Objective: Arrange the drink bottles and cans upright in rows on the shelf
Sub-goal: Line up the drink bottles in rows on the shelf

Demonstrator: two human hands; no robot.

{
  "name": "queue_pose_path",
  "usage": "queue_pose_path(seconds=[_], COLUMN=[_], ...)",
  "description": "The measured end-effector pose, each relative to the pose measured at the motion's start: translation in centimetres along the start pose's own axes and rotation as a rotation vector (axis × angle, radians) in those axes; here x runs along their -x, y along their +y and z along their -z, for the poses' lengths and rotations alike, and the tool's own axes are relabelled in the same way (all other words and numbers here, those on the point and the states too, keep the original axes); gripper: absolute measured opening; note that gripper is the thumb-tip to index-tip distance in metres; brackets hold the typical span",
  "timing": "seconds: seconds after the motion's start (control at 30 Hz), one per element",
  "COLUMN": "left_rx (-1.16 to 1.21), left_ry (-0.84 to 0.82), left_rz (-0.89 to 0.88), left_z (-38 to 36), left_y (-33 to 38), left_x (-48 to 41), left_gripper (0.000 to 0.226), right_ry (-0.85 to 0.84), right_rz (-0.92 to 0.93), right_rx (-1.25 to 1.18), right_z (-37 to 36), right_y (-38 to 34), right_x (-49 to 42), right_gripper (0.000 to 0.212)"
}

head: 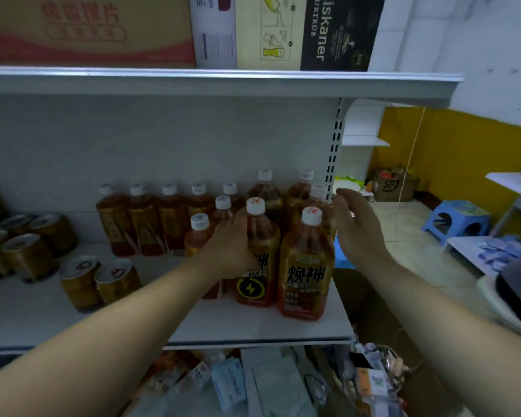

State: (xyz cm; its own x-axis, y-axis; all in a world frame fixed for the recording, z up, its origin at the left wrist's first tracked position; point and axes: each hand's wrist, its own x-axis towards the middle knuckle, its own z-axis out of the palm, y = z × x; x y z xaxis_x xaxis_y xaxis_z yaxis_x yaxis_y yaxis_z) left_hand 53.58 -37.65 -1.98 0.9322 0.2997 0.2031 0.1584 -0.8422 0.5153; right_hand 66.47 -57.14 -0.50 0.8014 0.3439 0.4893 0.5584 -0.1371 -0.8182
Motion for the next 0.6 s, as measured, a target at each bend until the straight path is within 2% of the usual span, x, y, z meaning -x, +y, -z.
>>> queue_pose_path(seconds=[0.07, 0.13, 0.17, 0.23, 0.4, 0.6], left_rx=[0.016, 0.003, -0.02, -0.069, -0.16, -0.124], left_ry=[0.033, 0.054, 0.07, 0.101, 0.138, 0.121], left_rz=[-0.04, -0.047, -0.051, -0.041, -0.028, 0.036], left_z=[0.1, -0.1, -0.3, -0.7, -1.3, -1.9], left_y=[0.0, 0.1, 0.1, 0.2, 0.9, 1.4], left_x=[-0.1, -0.3, -0.4, -0.8, -2.3, -4.1], left_gripper=[0.072, 0.067, 0.063, 0.06, 0.07, 0.073], right_ry=[-0.114, -0.312, -0.353, -0.342, -0.327, -0.314], right_rz=[0.104, 0.11, 0.113, 0.104, 0.093, 0.111], right_rx=[0.026, 0.166, 0.258, 0.32, 0.243, 0.257], right_z=[0.1, -0.1, -0.2, -0.1, 0.6, 0.5], right_y=[0.2, 1.2, 1.9, 2.4, 3.1, 3.6], right_x=[3.1, 4.8, 4.8, 4.3, 3.9, 3.7], right_gripper=[0.046, 0.077, 0.087, 0.086, 0.081, 0.086])
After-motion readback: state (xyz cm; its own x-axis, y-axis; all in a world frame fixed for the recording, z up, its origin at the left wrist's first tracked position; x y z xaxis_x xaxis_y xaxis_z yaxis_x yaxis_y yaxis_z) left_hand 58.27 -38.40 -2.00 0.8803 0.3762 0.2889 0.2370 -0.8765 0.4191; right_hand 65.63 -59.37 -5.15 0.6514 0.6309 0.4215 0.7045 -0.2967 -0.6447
